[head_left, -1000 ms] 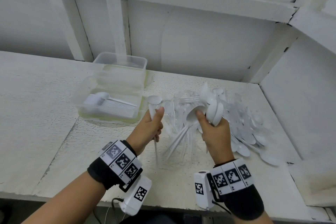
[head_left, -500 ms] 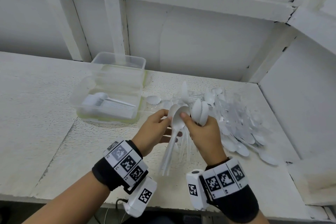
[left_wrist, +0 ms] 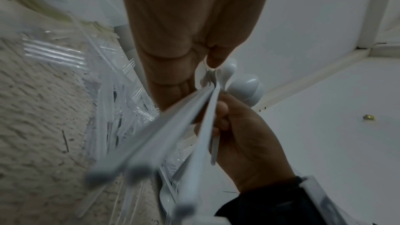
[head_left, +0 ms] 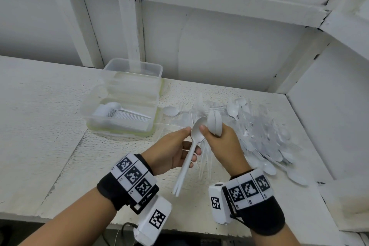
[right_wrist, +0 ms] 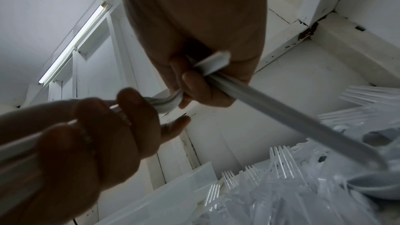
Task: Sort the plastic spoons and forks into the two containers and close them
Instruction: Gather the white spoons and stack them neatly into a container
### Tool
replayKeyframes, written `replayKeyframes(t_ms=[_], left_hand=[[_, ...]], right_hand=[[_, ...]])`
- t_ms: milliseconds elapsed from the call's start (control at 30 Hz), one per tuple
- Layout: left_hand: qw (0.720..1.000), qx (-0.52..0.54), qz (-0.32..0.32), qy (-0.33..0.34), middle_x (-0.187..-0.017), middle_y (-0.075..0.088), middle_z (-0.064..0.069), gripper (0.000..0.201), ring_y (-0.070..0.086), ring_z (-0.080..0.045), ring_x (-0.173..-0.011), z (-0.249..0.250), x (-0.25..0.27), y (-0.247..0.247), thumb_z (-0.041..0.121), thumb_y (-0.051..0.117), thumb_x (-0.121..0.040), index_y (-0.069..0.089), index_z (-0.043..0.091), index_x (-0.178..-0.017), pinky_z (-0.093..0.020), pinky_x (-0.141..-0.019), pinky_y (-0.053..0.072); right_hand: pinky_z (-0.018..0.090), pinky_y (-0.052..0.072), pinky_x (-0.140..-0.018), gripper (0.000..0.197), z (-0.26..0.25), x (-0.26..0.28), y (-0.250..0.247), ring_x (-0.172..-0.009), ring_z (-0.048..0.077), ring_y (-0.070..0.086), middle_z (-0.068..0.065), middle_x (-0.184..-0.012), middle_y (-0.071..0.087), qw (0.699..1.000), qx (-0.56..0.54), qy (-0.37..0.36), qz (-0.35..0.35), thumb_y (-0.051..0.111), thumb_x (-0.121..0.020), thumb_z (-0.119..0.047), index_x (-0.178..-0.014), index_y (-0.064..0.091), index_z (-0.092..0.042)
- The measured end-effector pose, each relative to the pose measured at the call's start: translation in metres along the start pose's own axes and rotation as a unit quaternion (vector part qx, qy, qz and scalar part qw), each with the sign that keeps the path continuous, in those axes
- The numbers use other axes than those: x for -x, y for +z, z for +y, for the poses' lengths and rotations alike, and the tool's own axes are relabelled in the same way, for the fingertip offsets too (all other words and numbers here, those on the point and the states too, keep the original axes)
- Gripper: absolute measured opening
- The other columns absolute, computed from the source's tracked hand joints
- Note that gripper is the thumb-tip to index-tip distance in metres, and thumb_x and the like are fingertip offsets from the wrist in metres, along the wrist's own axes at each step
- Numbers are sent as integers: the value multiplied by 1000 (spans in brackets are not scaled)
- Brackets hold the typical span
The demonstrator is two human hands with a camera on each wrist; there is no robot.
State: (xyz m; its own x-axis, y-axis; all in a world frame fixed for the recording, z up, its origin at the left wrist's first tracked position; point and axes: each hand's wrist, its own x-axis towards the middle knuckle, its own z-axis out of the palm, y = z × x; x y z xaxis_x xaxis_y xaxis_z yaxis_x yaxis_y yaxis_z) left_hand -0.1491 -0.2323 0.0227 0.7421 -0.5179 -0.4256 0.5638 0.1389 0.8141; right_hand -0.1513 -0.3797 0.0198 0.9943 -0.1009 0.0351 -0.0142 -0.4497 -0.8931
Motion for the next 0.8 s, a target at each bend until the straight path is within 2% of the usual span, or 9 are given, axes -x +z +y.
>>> replayKeyframes(t_ms=[133,233,300,333,500,600,667,733,800], left_hand=[[997,-13,-75,-22,-73,62,-6,27,57,-15,-59,-2,1,-5,23,36,-100,56,6,-107,-26,-59,52],[994,-26,-102,-11,-71,61,-3,21,60,-13,-60,-3,1,-9,13,42,-96,58,2,-105,-26,-61,54],[996,-20,-84,-5,-69,62,-3,18,61,-13,-59,0,-1,-10,11,45,-95,59,2,-100,-25,-59,55],[998,-12,-67,0,-69,62,-3,16,61,-13,-59,1,-2,-10,10,45,-95,59,2,-98,-25,-58,55],[997,47,44,52,-78,70,-9,12,69,-15,-69,2,-12,-14,9,50,-93,60,2,-94,-28,-65,59],[991,79,75,76,-85,70,-11,10,70,-16,-74,0,-17,-11,9,53,-92,59,2,-92,-29,-69,59],[990,78,81,90,-82,69,-10,10,69,-15,-69,-1,-19,-6,9,53,-92,60,2,-91,-27,-66,59],[989,66,87,100,-82,68,-10,14,68,-15,-69,-2,-21,-4,9,52,-93,62,0,-93,-24,-64,57],[990,49,92,99,-87,65,-13,21,66,-17,-74,-2,-22,-4,9,52,-93,60,-8,-102,-24,-67,58]], right_hand=[[28,33,-52,39,-1,-4,-3,-52,16,36,0,-52,33,997,-71,24,38,61,-89,-24,-59,39,-15],[28,33,-54,27,1,-8,-3,-52,15,36,-2,-53,35,997,-73,13,27,60,-90,-23,-67,48,-16],[23,35,-55,4,1,-9,-1,-54,6,40,-9,-60,42,996,-82,3,24,56,-92,-23,-96,55,-25],[22,36,-56,15,2,-9,-1,-56,4,42,-10,-65,44,996,-84,0,29,53,-94,-24,-107,50,-28],[25,42,-59,17,3,-1,5,-59,7,48,-10,-70,52,995,-75,-11,60,49,-96,-22,-92,50,-38],[16,49,-66,12,-1,5,14,-77,7,61,-6,-82,63,998,-47,-26,45,52,-94,-17,-97,59,-27],[26,52,-75,14,-3,7,21,-88,18,63,7,-91,66,998,-51,-30,37,52,-94,-17,-102,63,-16],[28,52,-79,20,-6,7,26,-93,20,61,11,-100,63,998,-45,-33,30,49,-95,-21,-108,63,-15],[20,46,-79,25,-9,5,29,-93,17,56,10,-107,52,998,-35,-42,24,46,-96,-22,-112,61,-10]])
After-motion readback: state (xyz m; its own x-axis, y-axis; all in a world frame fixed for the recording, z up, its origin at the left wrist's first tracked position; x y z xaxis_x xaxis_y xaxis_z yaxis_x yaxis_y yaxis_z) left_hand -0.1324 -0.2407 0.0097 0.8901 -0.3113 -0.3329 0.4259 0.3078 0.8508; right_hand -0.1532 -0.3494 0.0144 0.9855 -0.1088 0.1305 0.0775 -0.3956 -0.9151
